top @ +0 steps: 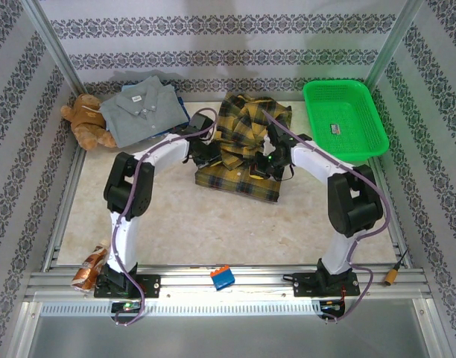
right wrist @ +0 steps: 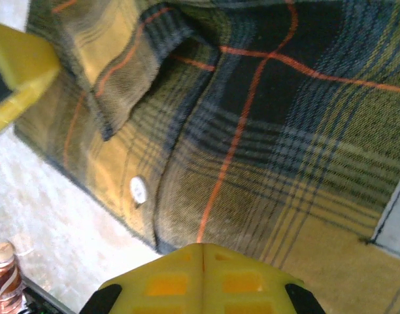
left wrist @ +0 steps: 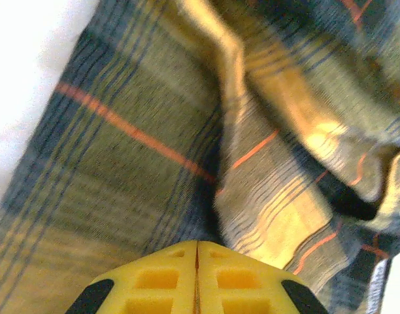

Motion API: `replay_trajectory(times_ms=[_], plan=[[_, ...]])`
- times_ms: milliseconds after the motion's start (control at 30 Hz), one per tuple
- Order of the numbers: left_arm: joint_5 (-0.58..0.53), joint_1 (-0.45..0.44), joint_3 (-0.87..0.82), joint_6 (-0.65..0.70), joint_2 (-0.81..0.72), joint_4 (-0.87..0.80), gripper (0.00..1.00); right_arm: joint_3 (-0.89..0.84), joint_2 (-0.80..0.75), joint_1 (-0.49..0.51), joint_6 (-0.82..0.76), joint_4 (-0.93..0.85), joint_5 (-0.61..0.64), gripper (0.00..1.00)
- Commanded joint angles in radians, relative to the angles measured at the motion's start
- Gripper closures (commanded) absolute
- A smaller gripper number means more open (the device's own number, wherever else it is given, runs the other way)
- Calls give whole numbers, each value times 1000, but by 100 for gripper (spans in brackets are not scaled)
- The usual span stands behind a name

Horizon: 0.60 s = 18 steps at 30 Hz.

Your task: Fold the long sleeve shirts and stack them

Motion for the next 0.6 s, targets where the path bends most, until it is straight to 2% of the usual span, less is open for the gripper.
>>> replay_trajectory(times_ms=[0, 433, 567], plan=[[17, -8, 63, -43, 56, 22, 90, 24, 41, 0, 8, 12, 23, 97], [77, 7, 323, -263, 277, 361, 89, 31, 64, 3, 39, 28, 31, 96], [83, 18, 323, -344, 264, 557, 82, 28, 61, 4, 44, 30, 47, 96]])
